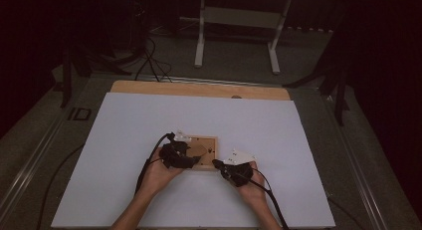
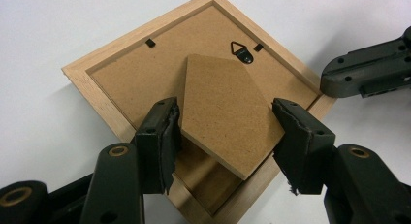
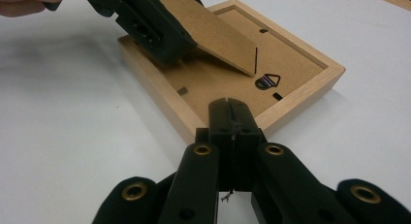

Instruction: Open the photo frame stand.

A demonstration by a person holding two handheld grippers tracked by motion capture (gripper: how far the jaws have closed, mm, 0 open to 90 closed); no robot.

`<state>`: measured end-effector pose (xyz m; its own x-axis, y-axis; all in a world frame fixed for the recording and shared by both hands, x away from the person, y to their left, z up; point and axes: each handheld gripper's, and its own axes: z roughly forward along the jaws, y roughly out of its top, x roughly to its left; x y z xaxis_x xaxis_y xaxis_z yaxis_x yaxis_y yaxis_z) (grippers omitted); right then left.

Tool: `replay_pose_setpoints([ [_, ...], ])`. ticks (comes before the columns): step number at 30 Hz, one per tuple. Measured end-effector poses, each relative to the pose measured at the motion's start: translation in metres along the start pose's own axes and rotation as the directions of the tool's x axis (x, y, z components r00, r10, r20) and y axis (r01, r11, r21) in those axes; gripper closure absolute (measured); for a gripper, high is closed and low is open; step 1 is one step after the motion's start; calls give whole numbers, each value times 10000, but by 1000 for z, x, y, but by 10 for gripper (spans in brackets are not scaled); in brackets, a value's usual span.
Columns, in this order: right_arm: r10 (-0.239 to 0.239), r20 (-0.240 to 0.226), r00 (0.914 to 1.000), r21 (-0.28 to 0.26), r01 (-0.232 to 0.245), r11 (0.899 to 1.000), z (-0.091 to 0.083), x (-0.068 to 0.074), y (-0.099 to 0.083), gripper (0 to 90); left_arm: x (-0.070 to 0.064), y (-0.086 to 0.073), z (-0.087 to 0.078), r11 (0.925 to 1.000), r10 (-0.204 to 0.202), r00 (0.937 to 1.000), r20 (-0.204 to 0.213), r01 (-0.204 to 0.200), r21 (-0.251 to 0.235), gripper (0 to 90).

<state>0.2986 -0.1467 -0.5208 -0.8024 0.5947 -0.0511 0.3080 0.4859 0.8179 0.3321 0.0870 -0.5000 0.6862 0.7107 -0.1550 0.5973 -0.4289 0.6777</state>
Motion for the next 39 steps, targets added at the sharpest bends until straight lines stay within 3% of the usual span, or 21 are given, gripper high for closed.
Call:
replay_pose_setpoints([
  [3,-20,5,10000,-5,20,10000,0,0,0,900,4,1,0,9991,-424,9984,375,427,-81,454],
  [15,-29,6,10000,-9,29,10000,0,0,0,900,7,4,-1,9961,-826,9931,827,850,-253,472],
  [23,-26,-5,10000,0,26,10000,0,0,0,900,9,5,0,9944,-1019,9911,852,1040,-207,408],
  [27,-26,-7,10000,1,26,10000,0,0,0,900,9,5,1,9942,-1058,9914,774,1070,-113,422],
  [39,-34,-22,10000,6,34,10000,0,0,0,900,14,6,7,9881,-1538,9799,1270,1521,231,477],
])
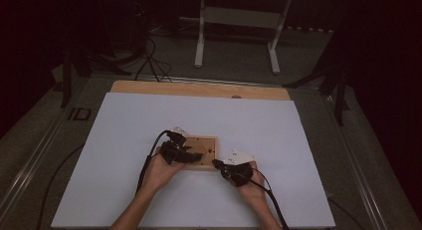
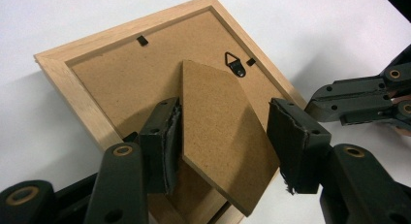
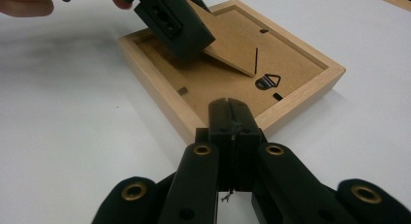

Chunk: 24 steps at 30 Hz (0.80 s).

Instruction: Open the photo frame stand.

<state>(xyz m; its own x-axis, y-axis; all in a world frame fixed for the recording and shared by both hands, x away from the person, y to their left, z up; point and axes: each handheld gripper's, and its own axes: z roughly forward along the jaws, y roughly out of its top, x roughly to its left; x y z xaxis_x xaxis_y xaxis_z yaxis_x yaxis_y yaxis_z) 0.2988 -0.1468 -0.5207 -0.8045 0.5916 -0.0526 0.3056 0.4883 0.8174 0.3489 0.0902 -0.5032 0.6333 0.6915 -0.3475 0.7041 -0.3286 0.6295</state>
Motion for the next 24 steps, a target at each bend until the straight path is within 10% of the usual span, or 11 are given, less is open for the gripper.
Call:
replay_pose_setpoints([
  [24,657,373,9971,-243,-648,9976,-14,-16,11,719,-16,-5,-3,9898,1419,9854,-936,-1425,0,515],
])
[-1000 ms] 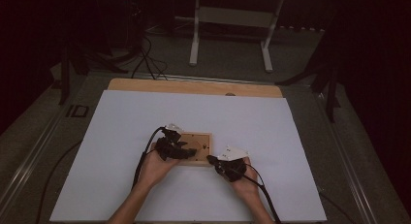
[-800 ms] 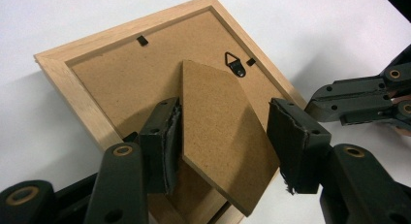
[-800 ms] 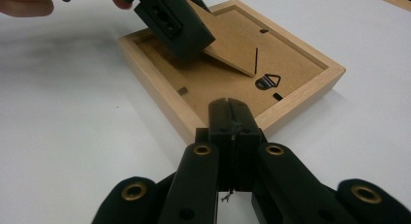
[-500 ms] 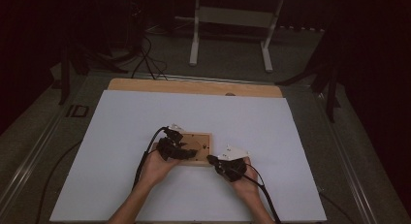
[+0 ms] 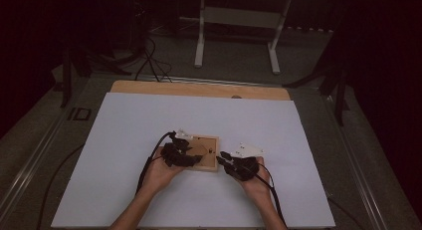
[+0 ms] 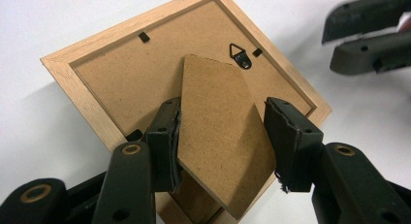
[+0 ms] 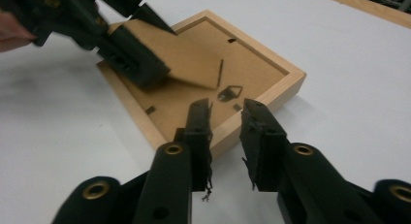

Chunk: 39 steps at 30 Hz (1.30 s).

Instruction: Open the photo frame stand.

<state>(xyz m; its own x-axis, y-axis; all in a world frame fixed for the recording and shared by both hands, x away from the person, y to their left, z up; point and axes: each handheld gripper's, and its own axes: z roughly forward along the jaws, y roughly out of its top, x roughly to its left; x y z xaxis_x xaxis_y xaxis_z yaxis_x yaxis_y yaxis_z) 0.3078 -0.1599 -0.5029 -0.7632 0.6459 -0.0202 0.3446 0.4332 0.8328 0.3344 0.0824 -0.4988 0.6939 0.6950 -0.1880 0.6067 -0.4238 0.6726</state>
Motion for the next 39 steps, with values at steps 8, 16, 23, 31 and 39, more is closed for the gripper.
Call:
replay_pose_setpoints([
  [8,343,-95,9994,149,-341,9993,6,-8,11,640,-5,-8,-4,9987,377,9991,-201,-384,-342,517],
  [16,707,-252,9972,235,-701,9973,13,-15,15,608,-10,-14,-8,9954,737,9962,-467,-763,-579,517],
  [23,1001,-306,9945,538,-984,9937,21,-20,17,527,-16,-21,-10,9879,1220,9888,-854,-1292,-853,517],
  [31,1831,-682,9807,597,-1792,9820,27,-31,18,469,-24,-29,-12,9740,1822,9737,-1368,-1977,-1101,516],
  [39,2576,-1351,9568,563,-2521,9661,35,-40,16,426,-26,-34,-15,9620,2150,9668,-1383,-2341,-1408,516],
])
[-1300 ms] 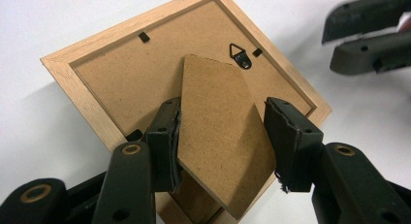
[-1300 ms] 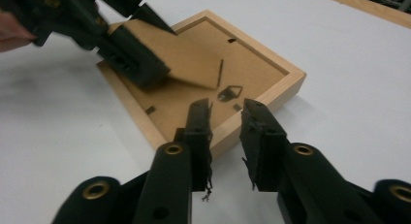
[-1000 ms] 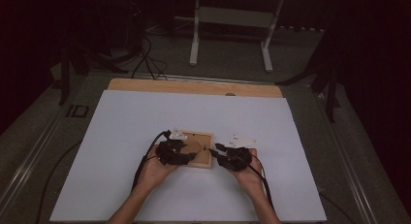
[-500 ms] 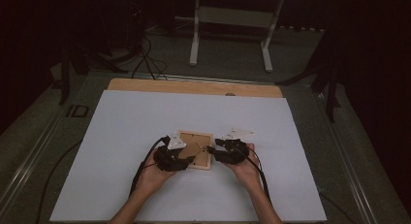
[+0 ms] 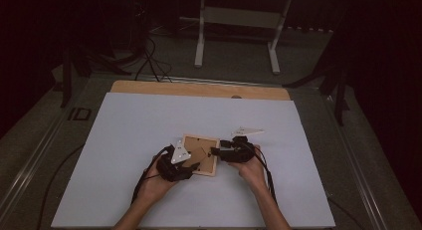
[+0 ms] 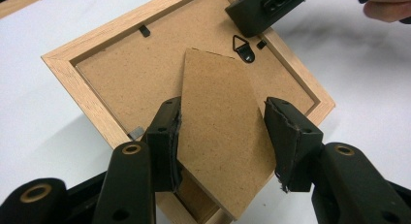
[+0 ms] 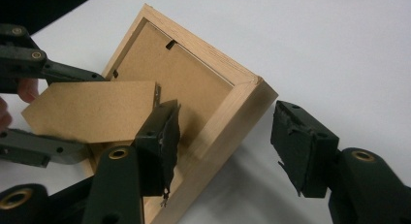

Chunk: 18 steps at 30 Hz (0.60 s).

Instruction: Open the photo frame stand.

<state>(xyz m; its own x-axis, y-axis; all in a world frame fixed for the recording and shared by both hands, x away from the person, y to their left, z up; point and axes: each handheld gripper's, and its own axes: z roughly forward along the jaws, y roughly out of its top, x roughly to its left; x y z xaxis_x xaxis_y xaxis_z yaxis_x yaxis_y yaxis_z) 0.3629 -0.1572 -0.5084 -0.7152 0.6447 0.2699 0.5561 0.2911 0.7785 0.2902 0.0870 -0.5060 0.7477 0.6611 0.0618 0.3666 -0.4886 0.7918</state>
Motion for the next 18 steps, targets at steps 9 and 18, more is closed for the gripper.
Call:
replay_pose_setpoints([
  [9,432,-403,9983,180,-425,9989,3,-4,0,406,2,-3,-1,9999,11,9999,132,-9,-123,513],
  [18,622,-1182,9910,643,-548,9964,10,-6,1,335,0,-5,-3,9991,342,9993,141,-338,-269,514],
])
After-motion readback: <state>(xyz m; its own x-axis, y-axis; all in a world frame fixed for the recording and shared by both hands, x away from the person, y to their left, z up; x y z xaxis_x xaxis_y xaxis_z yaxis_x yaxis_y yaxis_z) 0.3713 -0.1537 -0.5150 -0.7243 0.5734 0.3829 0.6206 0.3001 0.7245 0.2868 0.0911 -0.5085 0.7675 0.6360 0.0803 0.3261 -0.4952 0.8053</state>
